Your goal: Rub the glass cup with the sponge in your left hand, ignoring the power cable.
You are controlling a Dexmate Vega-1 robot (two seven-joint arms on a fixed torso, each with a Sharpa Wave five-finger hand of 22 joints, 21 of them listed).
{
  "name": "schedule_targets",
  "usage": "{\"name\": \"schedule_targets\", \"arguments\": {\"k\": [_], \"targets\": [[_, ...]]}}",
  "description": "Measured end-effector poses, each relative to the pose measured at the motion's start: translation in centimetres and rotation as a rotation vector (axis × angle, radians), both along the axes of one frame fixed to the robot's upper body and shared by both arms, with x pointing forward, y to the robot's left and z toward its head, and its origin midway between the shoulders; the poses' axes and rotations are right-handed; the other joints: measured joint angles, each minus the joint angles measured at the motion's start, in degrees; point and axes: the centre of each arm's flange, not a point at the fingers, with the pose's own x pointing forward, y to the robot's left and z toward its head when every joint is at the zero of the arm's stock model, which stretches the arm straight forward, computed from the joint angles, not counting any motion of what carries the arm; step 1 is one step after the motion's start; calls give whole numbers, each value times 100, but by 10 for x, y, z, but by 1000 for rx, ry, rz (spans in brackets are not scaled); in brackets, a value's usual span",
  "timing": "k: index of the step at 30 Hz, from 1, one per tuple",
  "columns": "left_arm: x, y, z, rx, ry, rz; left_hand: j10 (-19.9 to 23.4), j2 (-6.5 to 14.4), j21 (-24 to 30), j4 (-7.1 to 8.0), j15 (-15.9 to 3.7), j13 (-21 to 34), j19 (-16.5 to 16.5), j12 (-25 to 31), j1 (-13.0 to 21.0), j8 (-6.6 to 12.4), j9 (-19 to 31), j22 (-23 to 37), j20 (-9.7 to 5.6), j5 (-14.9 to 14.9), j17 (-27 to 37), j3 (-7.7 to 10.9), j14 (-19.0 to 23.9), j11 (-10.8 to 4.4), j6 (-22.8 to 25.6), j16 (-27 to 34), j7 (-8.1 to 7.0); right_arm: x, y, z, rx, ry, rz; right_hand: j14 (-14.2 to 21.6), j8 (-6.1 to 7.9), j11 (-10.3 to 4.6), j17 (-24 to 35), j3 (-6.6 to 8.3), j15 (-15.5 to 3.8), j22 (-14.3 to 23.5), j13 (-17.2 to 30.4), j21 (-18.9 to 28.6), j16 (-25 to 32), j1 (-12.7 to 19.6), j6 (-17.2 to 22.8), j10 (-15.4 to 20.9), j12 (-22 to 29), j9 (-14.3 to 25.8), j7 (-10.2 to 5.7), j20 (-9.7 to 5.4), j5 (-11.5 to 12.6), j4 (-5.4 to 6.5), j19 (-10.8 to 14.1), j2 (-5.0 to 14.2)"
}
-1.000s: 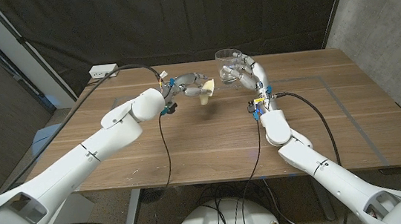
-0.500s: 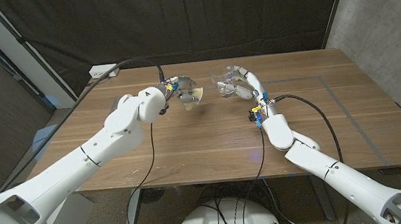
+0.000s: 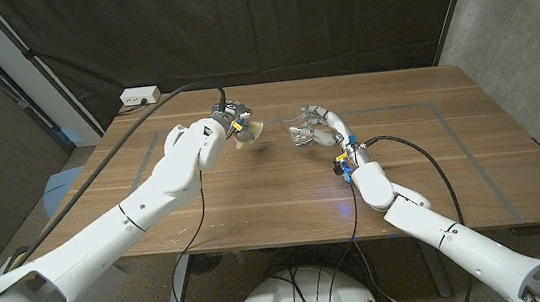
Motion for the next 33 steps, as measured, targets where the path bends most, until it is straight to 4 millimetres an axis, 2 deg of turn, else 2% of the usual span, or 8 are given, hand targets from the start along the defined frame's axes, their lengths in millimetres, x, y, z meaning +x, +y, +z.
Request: {"name": "schedule_targets", "arguments": {"k": [6,10,14,18,21,26,27,33], "targets": [[6,-4,4,108,96,95,-1116,-433,-256,360,361,-6,-545,-34,-798,-1247,-539,5,181,230,10,-712,-538,477,-2088,-64,122,1,1,-8,-1,24,4,1,-16,0,31,0,0,0,0,45,-15,0,8,0,-1,-2,-8,0,2,0,0,0],[10,-4,2,151,181,154,-1577,-629,-347,543,559,-6,-582,-34,-1174,-1645,-694,17,222,369,17,-1036,-521,666,-2970,-66,68,2,2,-12,3,38,6,1,-23,0,31,0,0,0,0,45,-16,-1,9,0,-17,-2,-9,0,2,0,0,1],[10,-2,0,173,246,204,-1645,-614,-388,724,620,-5,-581,-34,-1538,-1741,-773,43,284,447,17,-1265,-521,729,-3628,-66,-98,4,3,-16,8,52,7,20,-26,-1,31,0,17,0,0,45,-21,-1,10,1,-22,-4,-10,0,2,0,0,1],[8,2,3,157,249,224,-1645,-351,-388,944,620,-5,-581,-34,-2147,-1741,-846,70,284,468,17,-1485,-521,730,-4630,-34,-209,5,3,-19,14,65,6,27,-27,-1,30,0,12,1,1,85,-35,-2,13,1,-23,-4,-13,3,2,0,-2,2],[4,5,1,126,237,218,-1642,-197,-388,973,600,5,-612,-34,-2436,-1741,-883,70,315,511,44,-1580,-532,727,-5146,-34,-260,6,4,-22,18,76,5,27,-28,-4,37,0,12,1,2,87,-37,-2,13,4,-40,-2,-14,31,1,0,-31,3],[1,5,6,78,162,177,-1643,-15,-350,964,471,11,-581,28,-2661,-1741,-911,70,346,511,44,-1635,-522,623,-5353,35,-331,9,7,-27,30,93,4,28,-44,-13,49,0,11,1,4,88,-79,-2,16,13,-46,1,-17,9,-3,0,-53,2],[-3,13,-9,36,177,163,-1643,30,-342,966,431,10,-581,71,-2705,-1714,-916,70,346,511,44,-1665,-521,581,-5369,60,-347,12,7,-29,40,109,1,28,-45,-13,47,0,11,1,4,88,-81,-2,16,13,-48,0,-17,0,-3,0,-62,2],[-8,18,-18,-55,115,61,-1642,110,-297,942,380,1,-581,168,-2787,-1607,-943,70,346,484,37,-1689,-530,544,-5260,116,-452,17,10,-37,79,145,-10,27,-61,-28,36,0,8,1,4,102,-134,-2,11,-3,-68,0,-22,21,-9,0,-83,2]]}}
